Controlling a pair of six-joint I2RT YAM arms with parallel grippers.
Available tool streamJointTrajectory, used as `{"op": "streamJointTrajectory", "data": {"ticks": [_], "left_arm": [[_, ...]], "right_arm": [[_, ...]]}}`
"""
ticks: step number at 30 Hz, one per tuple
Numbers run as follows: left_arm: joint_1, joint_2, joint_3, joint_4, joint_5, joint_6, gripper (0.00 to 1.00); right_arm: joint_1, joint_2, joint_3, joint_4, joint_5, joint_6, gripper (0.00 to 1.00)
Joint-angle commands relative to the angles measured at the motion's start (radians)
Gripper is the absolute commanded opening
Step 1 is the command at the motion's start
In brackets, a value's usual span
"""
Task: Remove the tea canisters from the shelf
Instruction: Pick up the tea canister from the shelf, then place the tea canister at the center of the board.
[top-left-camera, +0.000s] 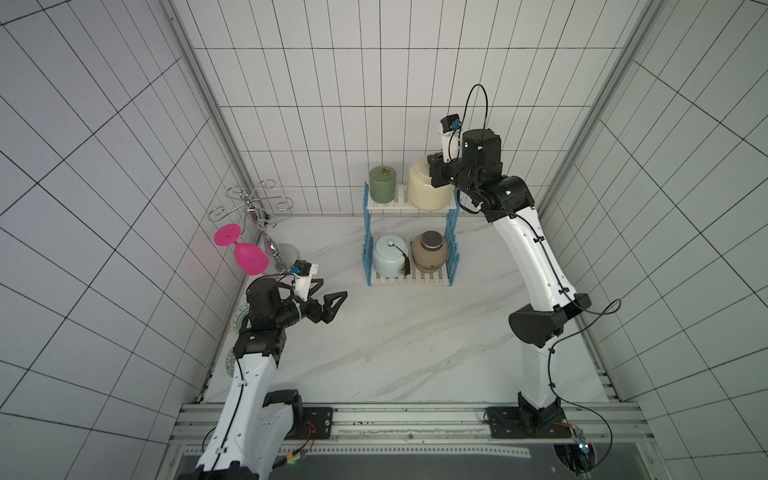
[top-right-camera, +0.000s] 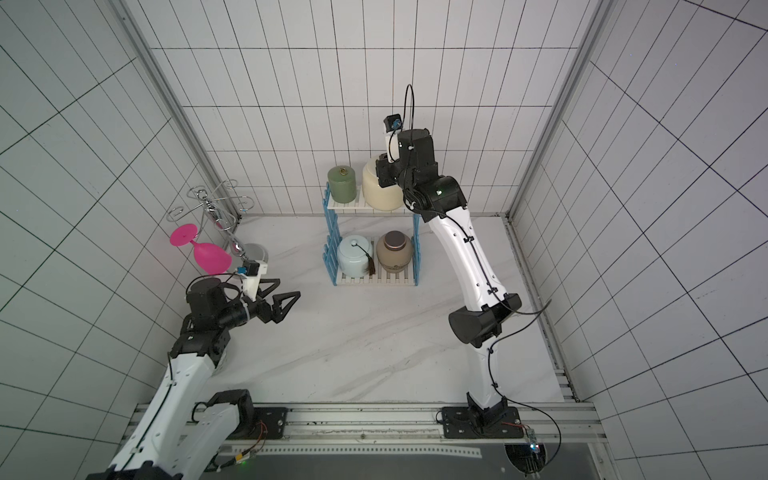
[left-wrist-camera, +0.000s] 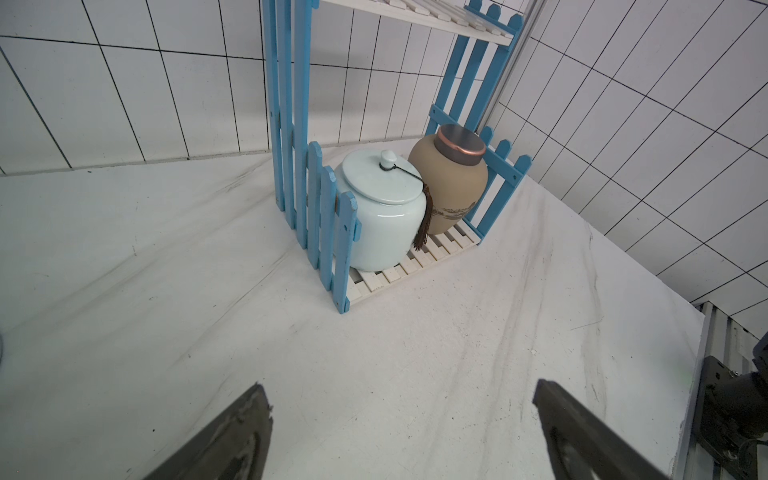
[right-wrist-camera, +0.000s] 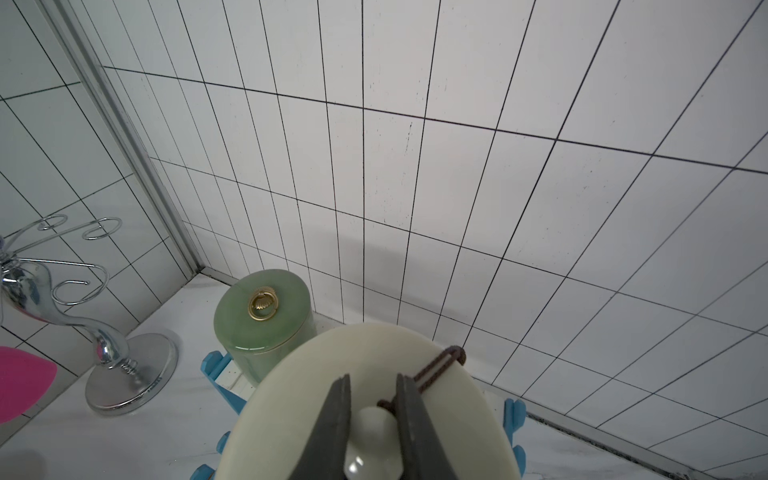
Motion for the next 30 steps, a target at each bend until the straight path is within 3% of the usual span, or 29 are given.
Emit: {"op": "streamJointTrajectory", "data": {"ticks": [1,10,22,30], "left_arm": [[-0.005,-0.012,-0.009,0.019,0.014,0.0,0.99],[-0.014,-0.006,-0.01,0.018,0.016,-0.003,0.99],[-0.008,0.005,-0.01,0.02,0.017,-0.004,0.99],[0.002,0.007,-0.009,0.02,0.018,-0.007,0.99]], "right_arm": [[0.01,-0.12,-0.032,0.116,0.03,0.022,0.0],[0.013,-0.353,-0.35,0.16,0.074,0.042,0.0],[0.012,-0.8,-1.002,0.398,0.149,0.075,0.0],[0.011,-1.021,-1.39,0.545,0.195,0.09,0.0]]}}
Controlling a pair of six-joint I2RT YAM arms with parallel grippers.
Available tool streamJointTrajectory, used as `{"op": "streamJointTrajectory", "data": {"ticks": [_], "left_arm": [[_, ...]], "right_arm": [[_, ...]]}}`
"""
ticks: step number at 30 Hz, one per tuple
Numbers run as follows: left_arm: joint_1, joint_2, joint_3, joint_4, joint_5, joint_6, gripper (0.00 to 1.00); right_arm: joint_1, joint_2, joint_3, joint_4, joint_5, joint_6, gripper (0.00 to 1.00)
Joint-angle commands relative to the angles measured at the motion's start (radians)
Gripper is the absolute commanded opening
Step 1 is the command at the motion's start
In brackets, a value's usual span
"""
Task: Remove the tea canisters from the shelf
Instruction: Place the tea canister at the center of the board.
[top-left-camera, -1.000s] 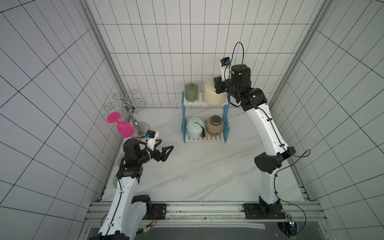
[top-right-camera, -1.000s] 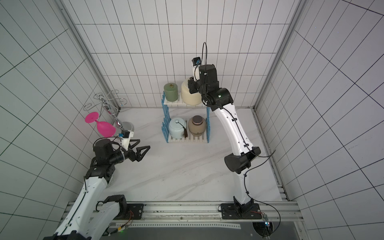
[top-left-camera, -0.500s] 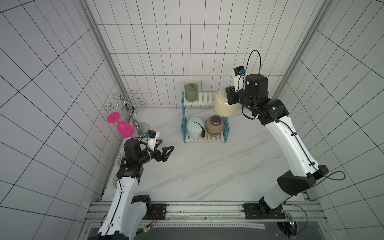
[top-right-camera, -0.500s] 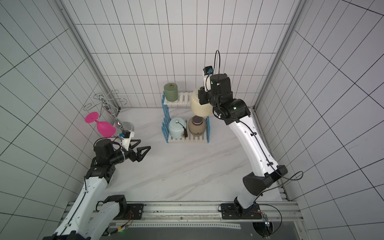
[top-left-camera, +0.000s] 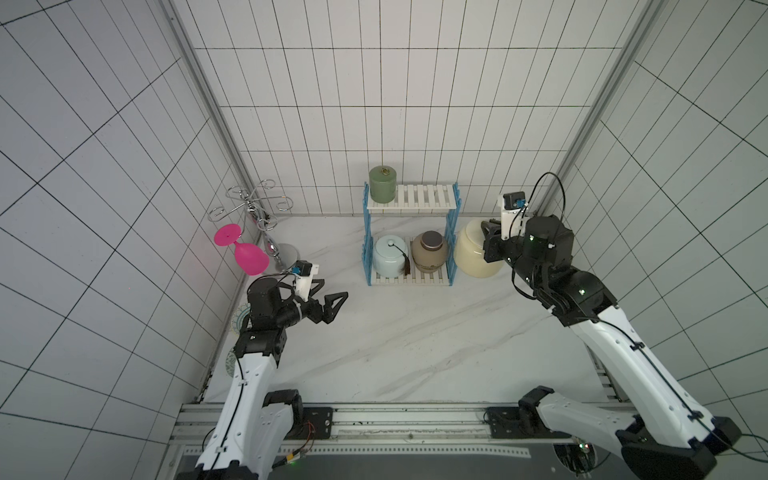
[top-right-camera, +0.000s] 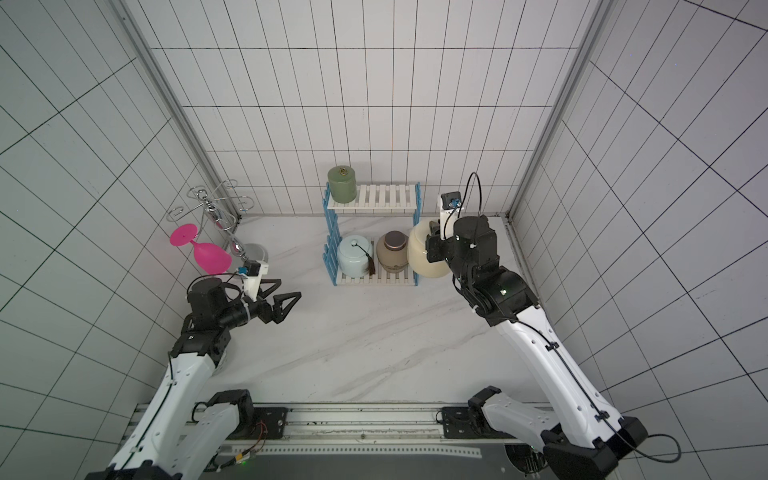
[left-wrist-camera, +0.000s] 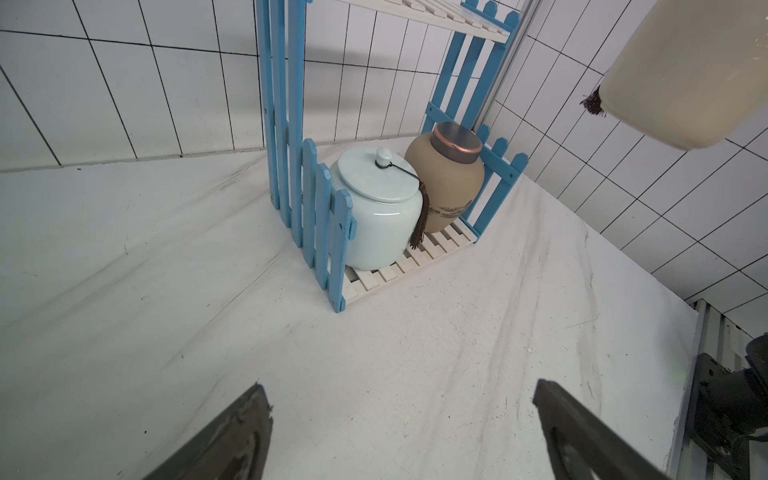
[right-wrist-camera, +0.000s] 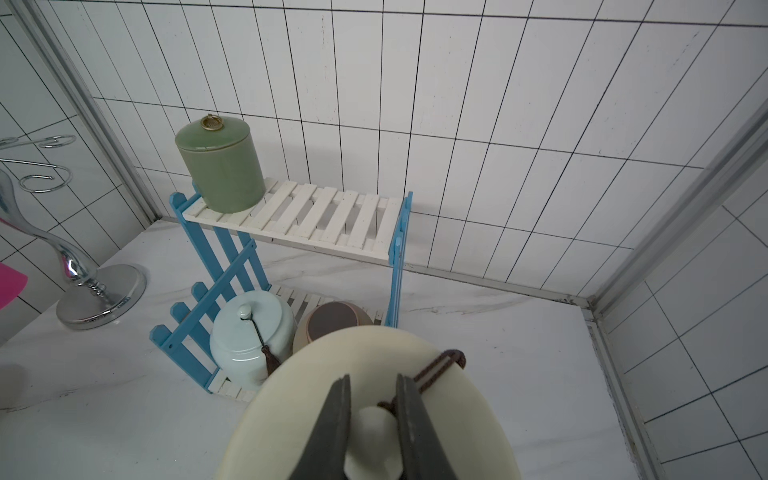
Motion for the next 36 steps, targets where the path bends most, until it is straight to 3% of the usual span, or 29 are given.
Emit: {"op": "streamJointTrajectory", "data": {"ticks": [1,19,28,36], "left_arm": [[0.008,0.002,-0.008,0.02,0.015,-0.005,0.99],[-0.02,0.011,-0.006,0.015,0.112,0.003,0.99],[-0.096,0.041,-0.01,0.024,0.134,-0.015,0.99],[-0.1,0.052,-0.016,0.029,0.131,-0.022,0.99]], "right_arm": [[0.006,-0.088,-0.1,0.256,0.043,0.021,0.0],[-0.064,-0.376,-0.617,0.43,0.235,0.102,0.0],[-0.092,-0.49,-0.798,0.449,0.353,0.2,0.0],[-0.12,-0.55,-0.914,0.482,0.423,0.242,0.0]]}}
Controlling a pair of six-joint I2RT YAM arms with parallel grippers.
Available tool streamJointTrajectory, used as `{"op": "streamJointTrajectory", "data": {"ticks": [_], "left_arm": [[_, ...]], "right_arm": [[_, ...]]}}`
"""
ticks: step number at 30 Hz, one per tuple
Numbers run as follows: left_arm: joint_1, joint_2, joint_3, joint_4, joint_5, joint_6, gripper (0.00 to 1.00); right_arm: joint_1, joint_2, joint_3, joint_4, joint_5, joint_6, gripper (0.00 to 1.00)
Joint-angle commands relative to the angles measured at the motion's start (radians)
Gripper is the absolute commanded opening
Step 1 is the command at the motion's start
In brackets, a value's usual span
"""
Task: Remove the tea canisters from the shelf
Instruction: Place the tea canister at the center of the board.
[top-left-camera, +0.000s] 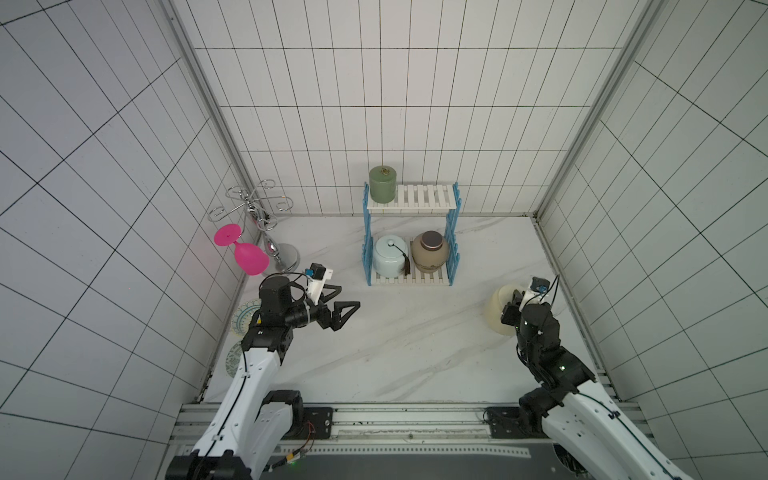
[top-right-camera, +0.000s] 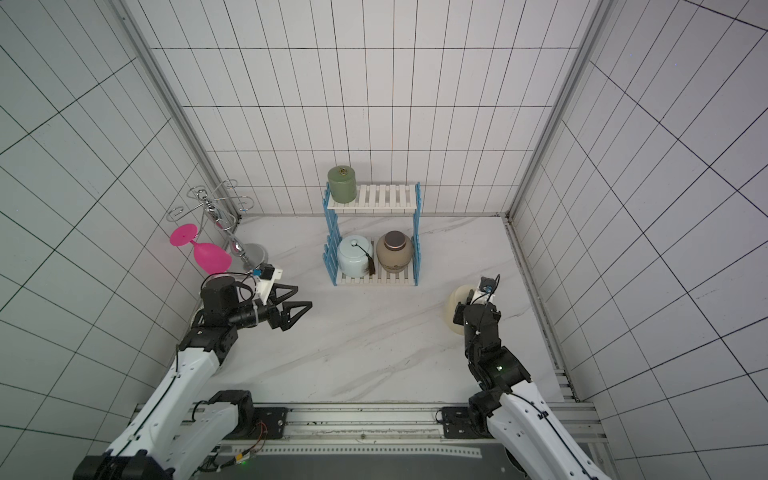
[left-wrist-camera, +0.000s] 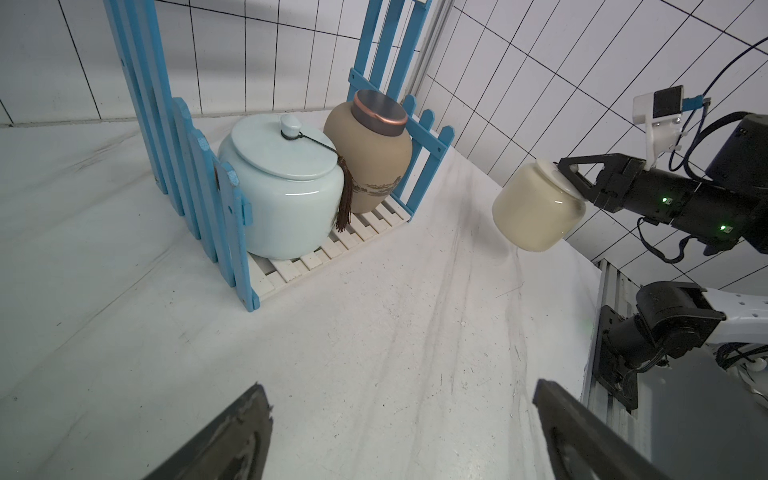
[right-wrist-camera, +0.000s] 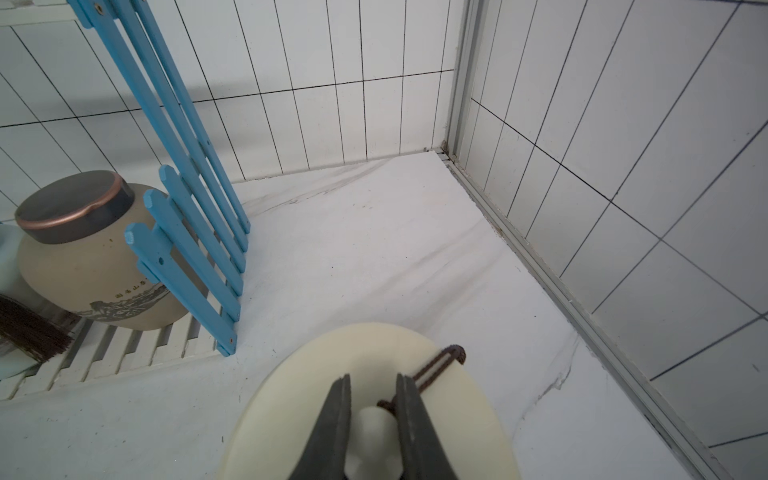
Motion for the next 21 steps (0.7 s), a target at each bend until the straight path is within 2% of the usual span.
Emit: {"op": "streamJointTrajectory", "data": {"ticks": [1,21], "left_arm": [[-0.002,0.002,-0.01,0.028,0.012,-0.003,0.99],[0.012,0.01,-0.018,0.038,0.007,-0.003,0.99]], "right_arm": [[-0.019,-0.046,-0.028,0.173,0.087,0.04,0.0],[-0.037,-0.095,-0.13,0.128,0.116,0.096,0.0]]}}
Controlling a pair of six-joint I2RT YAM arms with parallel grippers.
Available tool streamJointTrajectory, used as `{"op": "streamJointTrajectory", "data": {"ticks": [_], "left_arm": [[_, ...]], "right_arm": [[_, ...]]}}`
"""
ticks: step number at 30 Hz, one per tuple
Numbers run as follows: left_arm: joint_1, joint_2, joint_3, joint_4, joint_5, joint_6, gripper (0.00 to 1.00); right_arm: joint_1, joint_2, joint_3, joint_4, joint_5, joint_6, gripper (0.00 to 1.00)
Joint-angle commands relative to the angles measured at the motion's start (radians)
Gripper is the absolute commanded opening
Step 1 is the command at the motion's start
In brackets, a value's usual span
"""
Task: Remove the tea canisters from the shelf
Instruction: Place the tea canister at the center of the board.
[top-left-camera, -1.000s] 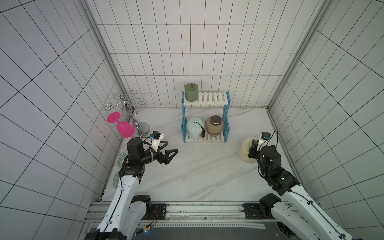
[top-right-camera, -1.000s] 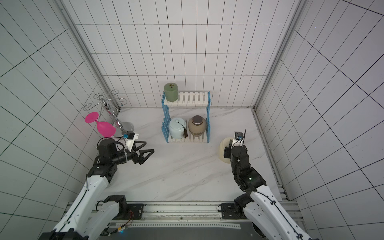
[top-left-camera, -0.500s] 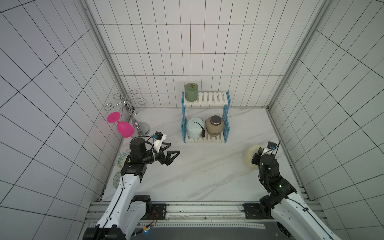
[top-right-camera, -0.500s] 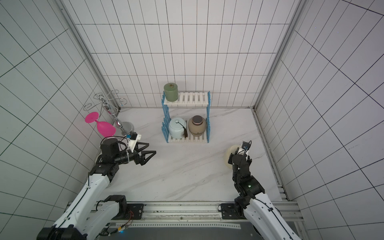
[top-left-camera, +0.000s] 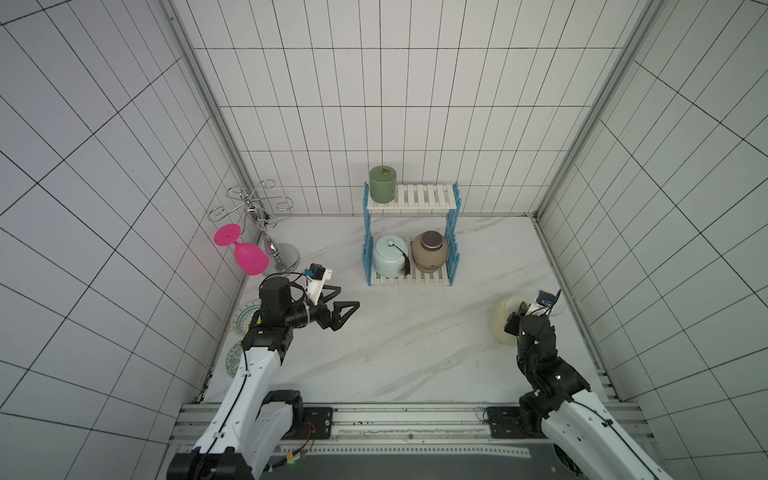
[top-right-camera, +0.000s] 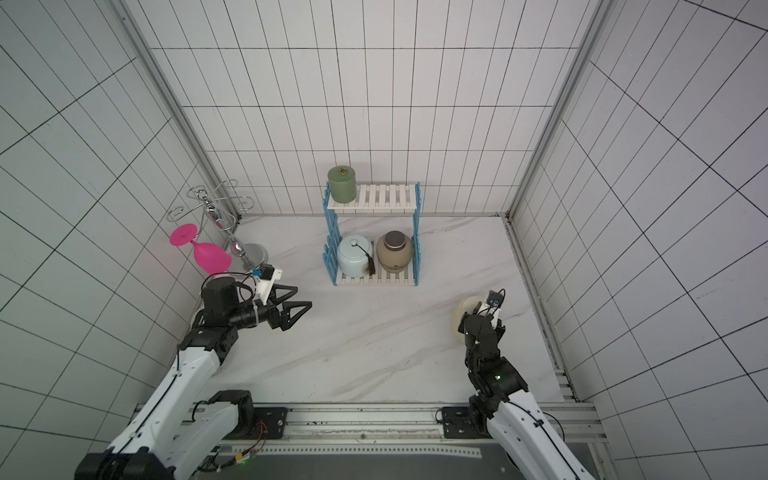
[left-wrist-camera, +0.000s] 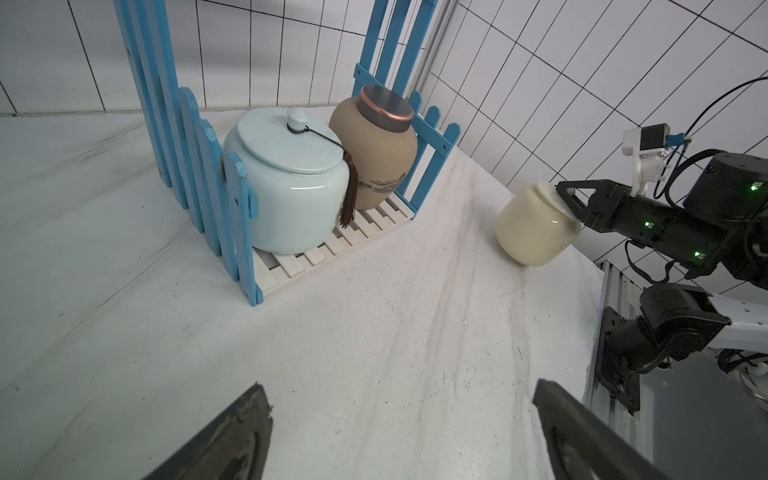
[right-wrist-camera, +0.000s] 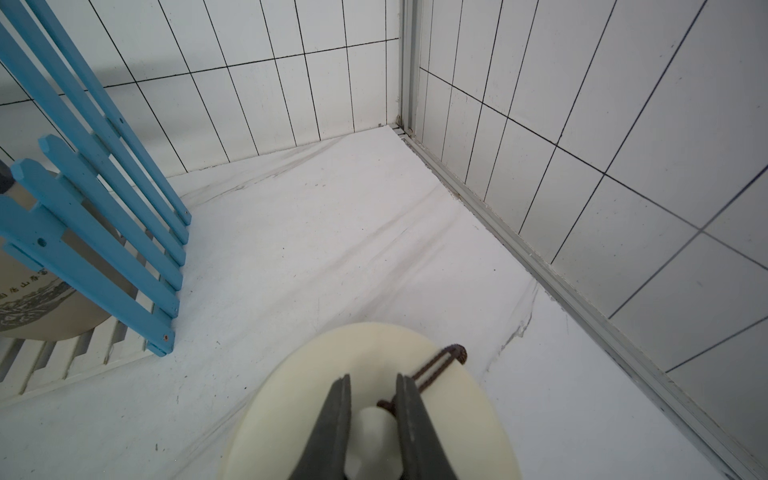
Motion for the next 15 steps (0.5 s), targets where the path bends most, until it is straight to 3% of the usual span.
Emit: {"op": "streamJointTrajectory", "data": {"ticks": [1,15], "left_arm": [[0.003,0.002,-0.011,0.03,0.006,-0.003,0.99],[0.002,0.001,-0.01,0.041,0.007,-0.009,0.99]], "right_arm": [[-0.008,-0.025,-0.005,0.112,0.045,0.03,0.0],[-0.005,-0.026,-0.004,0.034,0.006,0.076,0.0]]}}
